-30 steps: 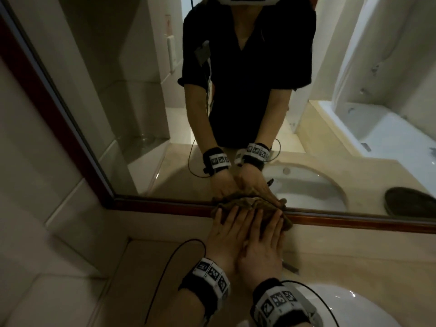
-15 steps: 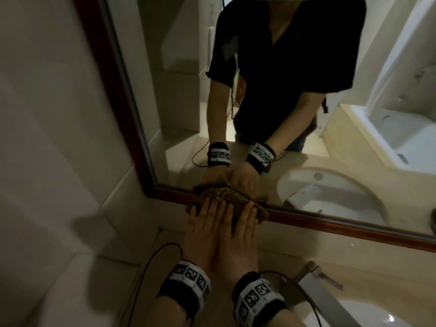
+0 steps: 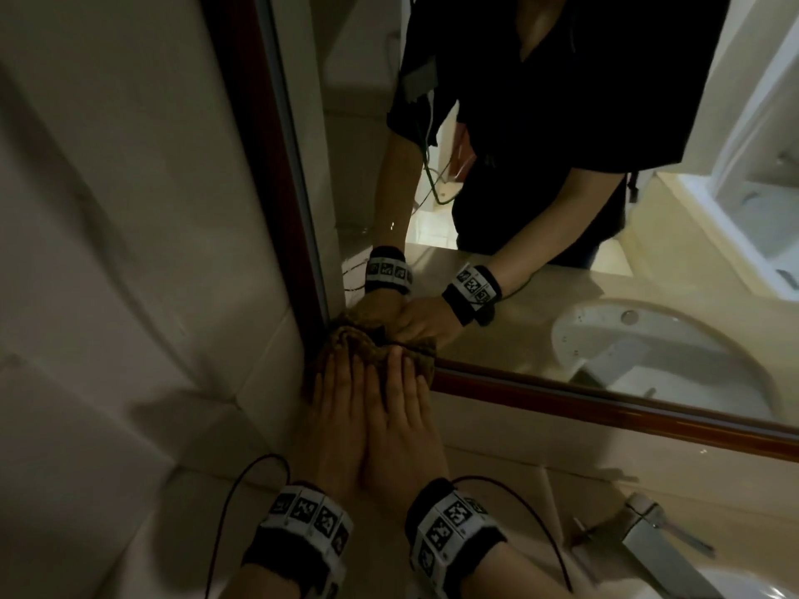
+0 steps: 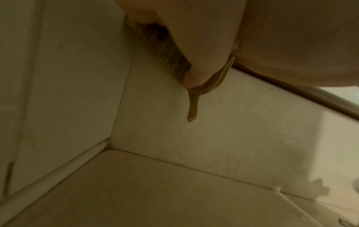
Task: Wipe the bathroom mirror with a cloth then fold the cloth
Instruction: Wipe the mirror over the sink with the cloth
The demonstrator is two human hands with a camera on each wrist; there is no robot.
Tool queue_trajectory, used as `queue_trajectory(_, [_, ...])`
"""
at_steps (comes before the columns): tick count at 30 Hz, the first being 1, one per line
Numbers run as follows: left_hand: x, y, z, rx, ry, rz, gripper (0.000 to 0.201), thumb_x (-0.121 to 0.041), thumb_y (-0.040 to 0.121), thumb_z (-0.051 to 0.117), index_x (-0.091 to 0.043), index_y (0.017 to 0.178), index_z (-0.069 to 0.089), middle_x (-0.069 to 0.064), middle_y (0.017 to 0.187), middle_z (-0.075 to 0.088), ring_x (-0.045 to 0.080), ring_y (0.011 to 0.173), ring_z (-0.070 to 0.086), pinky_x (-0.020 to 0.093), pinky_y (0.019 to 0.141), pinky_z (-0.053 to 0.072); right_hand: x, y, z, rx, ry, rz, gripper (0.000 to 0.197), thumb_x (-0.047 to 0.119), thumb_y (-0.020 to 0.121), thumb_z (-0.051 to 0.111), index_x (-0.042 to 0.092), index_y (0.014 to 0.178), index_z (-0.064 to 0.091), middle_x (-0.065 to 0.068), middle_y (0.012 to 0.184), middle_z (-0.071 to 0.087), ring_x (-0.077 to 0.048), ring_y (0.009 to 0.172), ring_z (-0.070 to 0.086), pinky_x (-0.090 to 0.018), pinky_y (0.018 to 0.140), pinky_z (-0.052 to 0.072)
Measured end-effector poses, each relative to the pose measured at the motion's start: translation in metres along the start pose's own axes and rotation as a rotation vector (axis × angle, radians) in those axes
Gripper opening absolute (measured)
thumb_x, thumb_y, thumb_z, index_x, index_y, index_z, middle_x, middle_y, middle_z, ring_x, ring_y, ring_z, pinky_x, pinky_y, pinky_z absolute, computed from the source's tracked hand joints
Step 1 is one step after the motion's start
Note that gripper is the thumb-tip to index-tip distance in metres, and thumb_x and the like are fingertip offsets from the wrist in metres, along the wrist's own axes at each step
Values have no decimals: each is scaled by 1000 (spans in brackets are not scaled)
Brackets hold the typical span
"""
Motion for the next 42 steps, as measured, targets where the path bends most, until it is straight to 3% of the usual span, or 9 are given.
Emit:
queue_trajectory(5, [-16, 26, -38, 212, 356, 62, 66, -17, 95, 13, 19, 146, -10, 52, 145, -7, 60, 139, 13, 65, 117, 14, -9, 21, -42, -85, -12, -60, 74, 30, 89, 43, 15, 154, 12, -14, 160, -9, -28, 148, -3, -48, 118, 5])
queue_trajectory(11, [-8, 112, -122, -216, -89, -171, 66, -39, 105, 13, 0, 155, -4, 26, 160, -12, 44, 148, -14, 54, 122, 0, -1, 71, -155, -410, -7, -49, 61, 37, 96, 32, 16, 152, 20, -18, 156, -1, -33, 147, 5, -46, 120, 2])
queue_trajectory(16, [-19, 141, -143, -464, -70, -397, 75, -45, 105, 36, -7, 157, -2, 16, 162, -12, 31, 150, -13, 44, 124, 5, 1, 81, -190, -607, 17, 12, 62, 48, 99, 39, 23, 151, 17, -21, 155, 11, -34, 146, 15, -47, 119, 12])
queue_trajectory(21, [-49, 69, -63, -253, -121, -184, 71, -35, 102, 38, 2, 154, 8, 28, 159, 4, 42, 148, 10, 52, 121, 13, -31, 20, -108, -377, -23, 19, 69, 37, 100, 33, 18, 153, -7, -22, 158, -4, -35, 147, 2, -53, 118, 16])
queue_trajectory(24, [-75, 24, -22, -105, -88, 2, 86, -39, 90, 39, 1, 154, 0, 29, 156, 12, 45, 141, 20, 56, 111, 21, -53, -27, -57, -183, 31, 129, 60, 37, 98, 17, 14, 153, 10, -27, 156, 6, -43, 145, 11, -54, 117, 17])
queue_trajectory(26, [-92, 9, -8, -102, -84, 74, 85, -42, 91, 33, -3, 154, -8, 25, 161, -5, 43, 147, 6, 56, 115, 11, -71, -51, -36, -120, 43, 230, 62, 30, 93, 25, 10, 151, 24, -28, 156, 7, -44, 144, 14, -52, 116, 17])
queue_trajectory(29, [-110, 6, 0, -105, -107, 82, 67, -45, 102, 2, -5, 155, -6, 19, 161, -17, 40, 149, -12, 57, 115, -1, -91, -67, -27, -129, 29, 287, 69, 24, 85, 36, 7, 150, 23, -27, 156, 4, -40, 145, 7, -49, 115, 15])
queue_trajectory(34, [-144, 15, -9, -144, -133, 162, 93, -45, 82, 31, -4, 154, -12, 20, 152, 23, 40, 133, 30, 57, 113, 3, -120, -80, -34, -181, 43, 388, 70, 26, 86, 34, 2, 150, 20, -25, 158, -1, -39, 146, 5, -48, 116, 12])
queue_trajectory(42, [-172, 72, -71, -207, -147, 177, 87, -45, 87, 33, -7, 155, -7, 18, 150, 24, 40, 136, 24, 55, 117, -3, -156, -56, -114, -375, 40, 255, 72, 29, 92, 36, 3, 151, 5, -25, 157, -7, -36, 146, -6, -47, 120, 7])
Point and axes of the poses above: each hand's wrist, its own y-axis towards the middle knuckle, its own z-axis out of the palm, x = y × z, the point moved 4 cm from there along y, towards the middle knuckle
